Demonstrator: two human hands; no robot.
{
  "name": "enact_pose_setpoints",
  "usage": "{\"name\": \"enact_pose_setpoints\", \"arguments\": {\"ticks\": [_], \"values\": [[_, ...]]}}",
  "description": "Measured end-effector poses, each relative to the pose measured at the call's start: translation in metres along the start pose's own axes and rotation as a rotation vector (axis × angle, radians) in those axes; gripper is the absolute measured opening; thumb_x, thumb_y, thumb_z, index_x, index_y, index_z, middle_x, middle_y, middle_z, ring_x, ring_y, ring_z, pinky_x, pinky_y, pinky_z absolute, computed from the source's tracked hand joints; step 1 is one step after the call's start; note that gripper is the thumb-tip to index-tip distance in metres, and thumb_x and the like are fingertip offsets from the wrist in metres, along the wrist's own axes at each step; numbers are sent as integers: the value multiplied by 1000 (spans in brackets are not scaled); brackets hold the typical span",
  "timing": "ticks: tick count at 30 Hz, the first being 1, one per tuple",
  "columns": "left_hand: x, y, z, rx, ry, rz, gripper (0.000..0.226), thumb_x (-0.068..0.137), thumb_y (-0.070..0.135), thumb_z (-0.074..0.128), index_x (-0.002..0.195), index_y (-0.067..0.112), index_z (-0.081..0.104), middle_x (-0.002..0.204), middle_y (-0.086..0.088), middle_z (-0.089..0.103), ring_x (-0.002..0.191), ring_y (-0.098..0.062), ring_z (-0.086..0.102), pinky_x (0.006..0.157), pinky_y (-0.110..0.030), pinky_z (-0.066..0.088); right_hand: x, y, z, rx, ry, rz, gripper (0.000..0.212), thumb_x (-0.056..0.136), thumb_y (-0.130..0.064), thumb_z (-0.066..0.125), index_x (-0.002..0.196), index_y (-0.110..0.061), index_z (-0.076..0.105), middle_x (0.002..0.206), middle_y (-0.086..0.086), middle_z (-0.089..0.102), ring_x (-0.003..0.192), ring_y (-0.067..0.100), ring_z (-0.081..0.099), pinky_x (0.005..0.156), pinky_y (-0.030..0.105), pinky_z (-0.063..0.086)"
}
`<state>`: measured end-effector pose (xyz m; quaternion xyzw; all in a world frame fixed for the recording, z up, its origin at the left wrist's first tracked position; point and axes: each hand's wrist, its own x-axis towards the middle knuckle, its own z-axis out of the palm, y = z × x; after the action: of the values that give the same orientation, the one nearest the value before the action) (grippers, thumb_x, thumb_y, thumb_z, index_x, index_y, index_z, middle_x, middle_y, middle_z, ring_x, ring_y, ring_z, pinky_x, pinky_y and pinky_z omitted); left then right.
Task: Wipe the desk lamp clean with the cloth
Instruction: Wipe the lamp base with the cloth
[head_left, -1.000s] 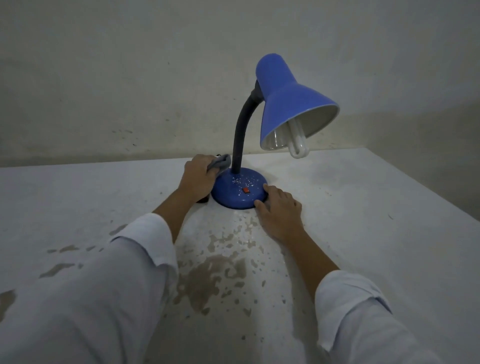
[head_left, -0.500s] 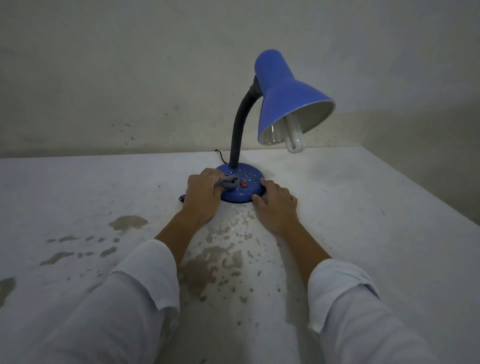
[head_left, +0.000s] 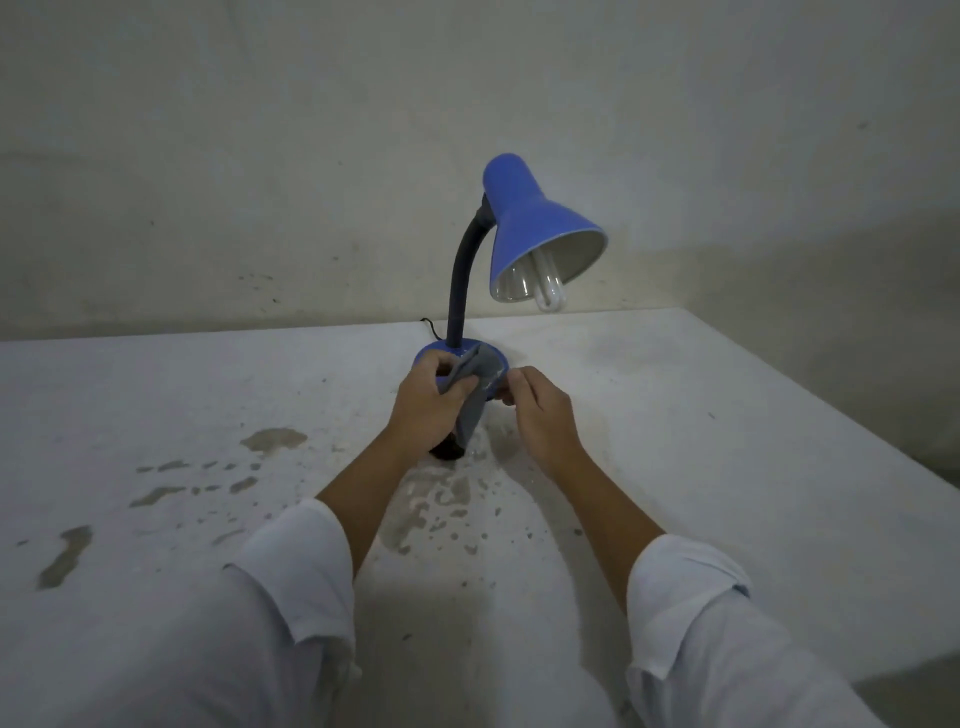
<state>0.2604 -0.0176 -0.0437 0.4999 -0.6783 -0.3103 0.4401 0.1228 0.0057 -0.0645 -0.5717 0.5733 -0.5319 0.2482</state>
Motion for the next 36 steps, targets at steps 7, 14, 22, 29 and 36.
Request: {"name": "enact_pose_setpoints", "arguments": {"ticks": [7, 14, 22, 29, 36], "values": [[-12, 20, 15, -236, -163, -105, 29, 91, 13, 53, 120, 12, 52, 108, -1, 59, 98, -15, 59, 83, -23, 49, -4, -16, -12, 183, -167, 200, 36, 95, -31, 48, 125, -14, 40, 116, 5, 54, 99, 16, 58, 73, 19, 47], [4, 0, 9, -127, -195, -51, 29, 90, 5, 52, 116, 16, 58, 110, 5, 59, 105, -10, 57, 94, -24, 46, 15, -2, -25, 42, -24, 183, 36, 91, -22, 54, 124, -13, 45, 119, 7, 57, 95, 16, 54, 69, 20, 44], [42, -65, -6, 289, 32, 34, 44, 87, 26, 59, 128, 14, 50, 132, -7, 51, 123, -21, 45, 99, -25, 31, 66, 18, -19, -275, 90, 135, 37, 87, -21, 56, 123, -11, 55, 115, 11, 65, 103, 24, 60, 79, 24, 38], [59, -91, -9, 449, 4, 46, 56, 89, 44, 50, 137, 17, 42, 143, -5, 45, 131, -23, 40, 111, -38, 30, 119, 28, 14, -630, 100, 58, 40, 89, -27, 54, 128, -28, 50, 125, 9, 58, 114, 32, 53, 95, 42, 44], [62, -98, -8, 482, 24, 79, 52, 89, 40, 52, 136, 18, 45, 143, -2, 45, 130, -22, 41, 110, -37, 30, 143, 22, 37, -819, -221, -37, 49, 92, -4, 34, 126, -34, 52, 138, -1, 49, 123, 33, 38, 100, 43, 29]]}}
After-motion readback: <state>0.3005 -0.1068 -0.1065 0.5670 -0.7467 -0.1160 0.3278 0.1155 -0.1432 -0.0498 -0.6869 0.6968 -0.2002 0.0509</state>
